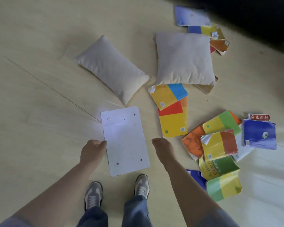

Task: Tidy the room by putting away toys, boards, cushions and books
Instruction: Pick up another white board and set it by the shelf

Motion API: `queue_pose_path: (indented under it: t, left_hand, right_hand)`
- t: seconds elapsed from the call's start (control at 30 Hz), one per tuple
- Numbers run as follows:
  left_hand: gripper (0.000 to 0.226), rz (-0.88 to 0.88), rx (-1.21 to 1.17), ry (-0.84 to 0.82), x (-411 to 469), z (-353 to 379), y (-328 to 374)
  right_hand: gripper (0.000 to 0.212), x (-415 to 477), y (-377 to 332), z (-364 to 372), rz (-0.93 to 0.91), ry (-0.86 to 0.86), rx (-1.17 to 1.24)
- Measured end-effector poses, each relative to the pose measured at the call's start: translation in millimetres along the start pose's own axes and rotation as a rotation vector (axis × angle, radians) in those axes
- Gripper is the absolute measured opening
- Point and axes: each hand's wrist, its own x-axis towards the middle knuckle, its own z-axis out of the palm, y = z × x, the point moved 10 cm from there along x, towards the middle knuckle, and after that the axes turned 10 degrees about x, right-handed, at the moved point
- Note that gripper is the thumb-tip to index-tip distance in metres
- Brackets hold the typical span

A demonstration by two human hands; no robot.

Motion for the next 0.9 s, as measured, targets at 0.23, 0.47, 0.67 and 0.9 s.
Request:
queue_pose_path:
  t: [0.23, 0.47, 0.67, 0.9]
  left_hand:
    - [0.040, -0.178, -0.118, -0.041, 88.5, 50.7, -26.2]
    - [0.102, -0.239, -0.242, -0.155, 135.0, 92.7, -41.5]
    - [0.067, -0.119, -0.226, -0.177, 109.8, 78.6, -35.2]
    - [0.035, 0.125, -0.072, -0.193, -1.8, 16.8, 27.9]
  right_hand:
    - [0.057, 86.2, 13.4, 46.2, 0.021, -0.017, 0.075]
    - [0.058, 129.1, 24.5, 84.9, 0.036, -0.109, 0.031]
    - [0.031, 96.6, 31.2, 62.5, 0.035, -0.045, 0.116]
    - [0.020, -23.4, 10.0, 4.1, 0.009, 0.074, 0.275]
